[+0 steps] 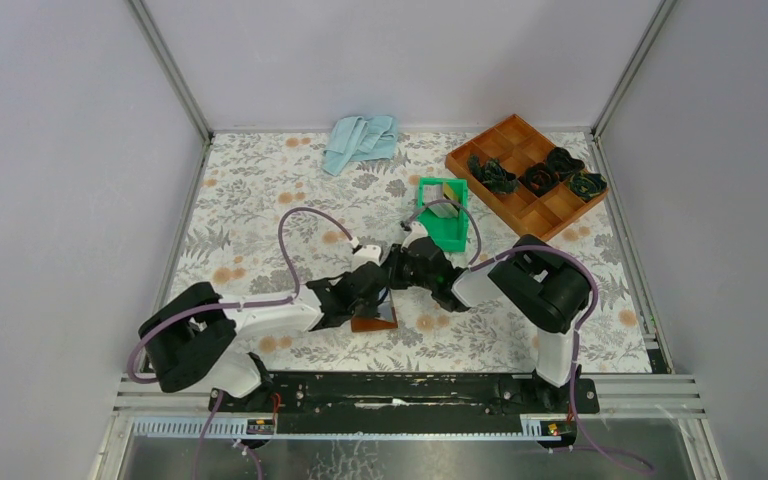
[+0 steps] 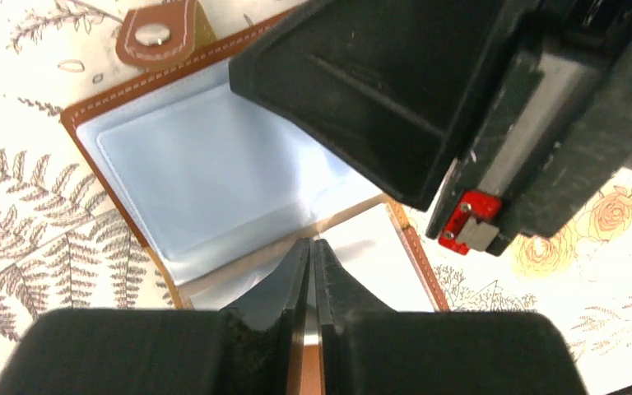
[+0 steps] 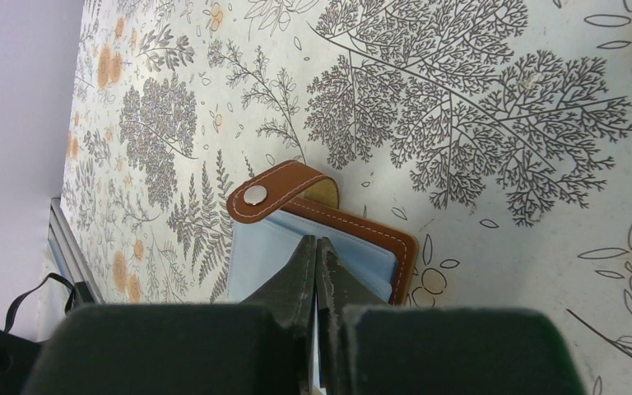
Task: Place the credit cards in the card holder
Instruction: Open the card holder at the center of the board.
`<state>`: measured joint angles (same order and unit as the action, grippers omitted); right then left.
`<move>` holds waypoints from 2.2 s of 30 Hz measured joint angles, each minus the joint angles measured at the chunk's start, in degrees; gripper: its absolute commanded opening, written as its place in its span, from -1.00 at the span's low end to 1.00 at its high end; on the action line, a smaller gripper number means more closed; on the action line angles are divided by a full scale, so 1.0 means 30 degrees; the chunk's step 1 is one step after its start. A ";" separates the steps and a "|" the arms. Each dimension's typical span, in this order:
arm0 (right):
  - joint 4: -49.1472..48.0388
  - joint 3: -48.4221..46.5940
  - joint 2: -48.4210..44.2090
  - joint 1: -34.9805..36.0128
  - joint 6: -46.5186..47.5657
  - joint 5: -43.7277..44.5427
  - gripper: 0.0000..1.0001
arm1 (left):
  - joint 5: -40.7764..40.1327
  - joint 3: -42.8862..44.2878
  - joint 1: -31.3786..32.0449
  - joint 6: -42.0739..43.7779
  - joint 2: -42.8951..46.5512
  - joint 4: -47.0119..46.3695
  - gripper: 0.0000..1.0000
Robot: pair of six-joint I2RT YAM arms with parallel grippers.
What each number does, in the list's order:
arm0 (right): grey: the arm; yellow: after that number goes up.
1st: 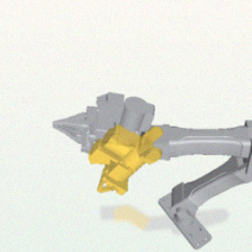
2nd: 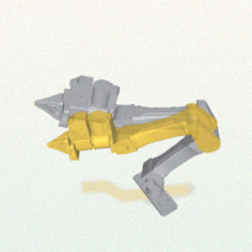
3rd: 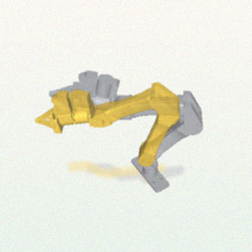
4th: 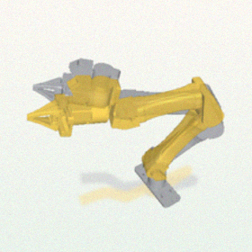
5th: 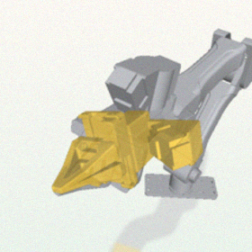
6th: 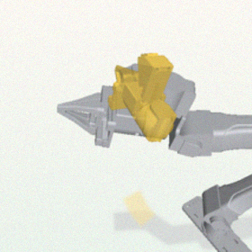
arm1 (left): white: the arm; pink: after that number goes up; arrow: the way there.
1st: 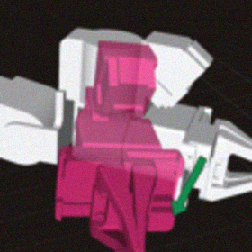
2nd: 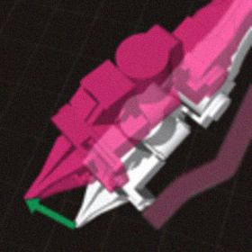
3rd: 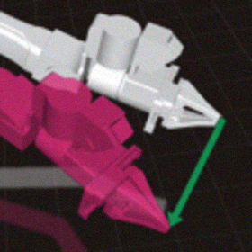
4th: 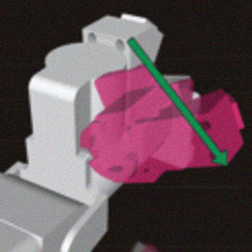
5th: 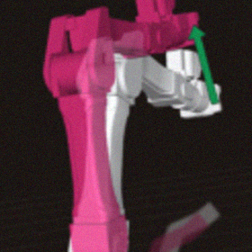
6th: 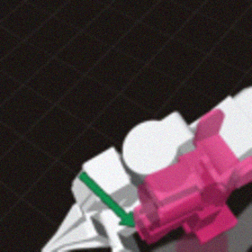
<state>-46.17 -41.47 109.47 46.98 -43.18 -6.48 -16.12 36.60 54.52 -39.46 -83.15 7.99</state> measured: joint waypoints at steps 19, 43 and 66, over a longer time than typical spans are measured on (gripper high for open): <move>-0.0306 0.0044 0.0168 0.0466 -0.0321 0.1450 -1.00 | -0.0648 -0.1246 0.1319 -0.2455 0.2076 0.2273 -0.71; -0.0291 0.0408 -0.0131 0.0546 -0.0364 0.1923 -1.00 | -0.2193 -0.0058 0.3344 -0.5894 0.0976 0.5034 -0.72; 0.5464 -0.0758 -0.2091 0.0583 0.2827 0.3475 -0.85 | -0.3971 0.1719 0.3920 -0.7155 -0.0656 0.7242 -0.74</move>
<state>-29.78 -43.75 103.20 48.73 -34.70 3.95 -28.03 41.76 66.28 -60.93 -85.12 29.71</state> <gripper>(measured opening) 0.045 0.132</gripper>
